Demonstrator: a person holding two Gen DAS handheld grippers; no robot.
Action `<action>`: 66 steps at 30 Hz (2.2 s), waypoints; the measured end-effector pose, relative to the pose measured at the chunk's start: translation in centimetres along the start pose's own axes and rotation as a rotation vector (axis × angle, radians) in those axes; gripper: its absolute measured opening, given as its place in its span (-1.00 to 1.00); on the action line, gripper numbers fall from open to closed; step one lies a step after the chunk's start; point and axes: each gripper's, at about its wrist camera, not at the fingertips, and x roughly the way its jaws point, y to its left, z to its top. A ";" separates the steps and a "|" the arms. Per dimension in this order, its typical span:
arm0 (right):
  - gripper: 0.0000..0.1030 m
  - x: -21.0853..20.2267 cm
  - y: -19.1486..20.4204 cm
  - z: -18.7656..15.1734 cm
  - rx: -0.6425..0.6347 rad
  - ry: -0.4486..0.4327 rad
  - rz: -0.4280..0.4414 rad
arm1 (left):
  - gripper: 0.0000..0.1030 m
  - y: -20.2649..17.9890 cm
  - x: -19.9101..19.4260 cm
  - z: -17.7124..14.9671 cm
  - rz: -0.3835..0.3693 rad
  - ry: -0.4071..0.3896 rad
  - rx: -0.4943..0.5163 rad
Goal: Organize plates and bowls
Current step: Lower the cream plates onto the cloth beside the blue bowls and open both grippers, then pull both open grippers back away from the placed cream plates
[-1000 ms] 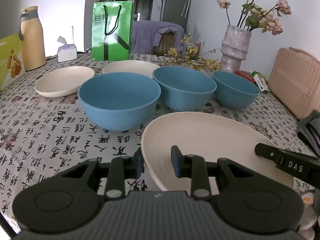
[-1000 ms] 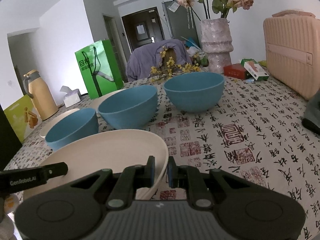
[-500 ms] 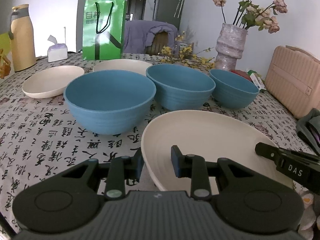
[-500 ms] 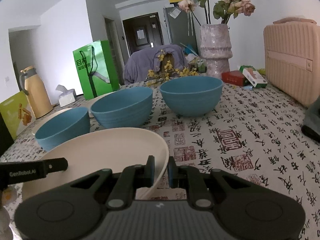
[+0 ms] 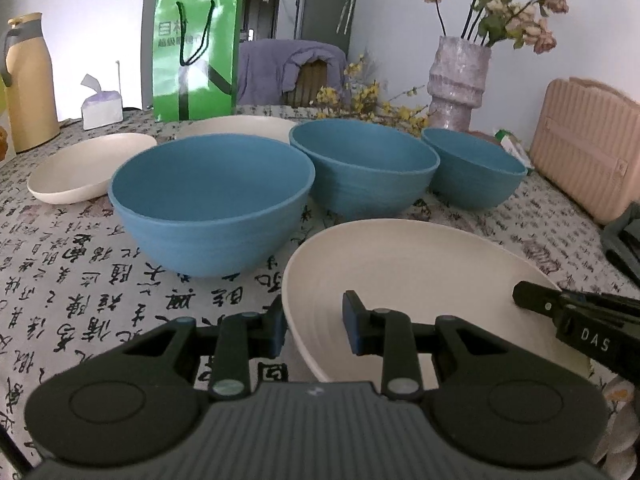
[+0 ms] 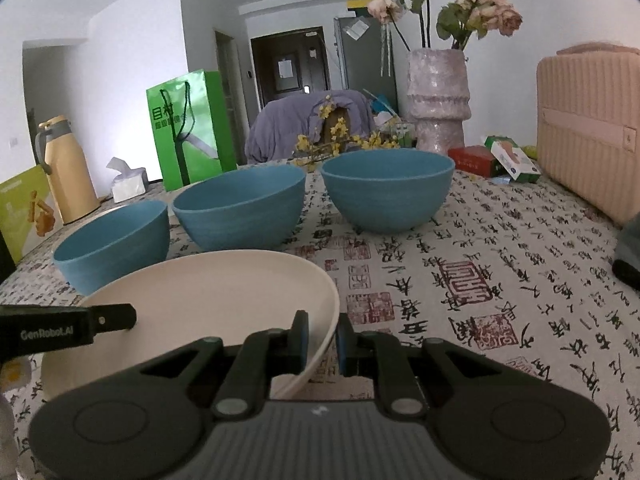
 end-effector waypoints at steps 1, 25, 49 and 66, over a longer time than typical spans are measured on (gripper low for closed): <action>-0.73 0.1 0.0 0.0 0.001 0.003 -0.001 | -0.42 -0.1 0.1 -0.1 0.007 0.008 0.009; 0.46 -0.4 -1.1 0.0 0.124 0.080 0.080 | 0.33 1.2 -0.1 0.2 0.007 0.065 -0.007; 1.00 -10.2 4.0 -1.8 0.078 -0.125 0.149 | 1.00 4.1 -10.3 -2.8 0.015 -0.180 0.074; 1.00 -10.5 10.6 -1.8 -0.010 -0.083 0.044 | 1.00 9.1 -13.8 -3.8 0.041 -0.140 0.064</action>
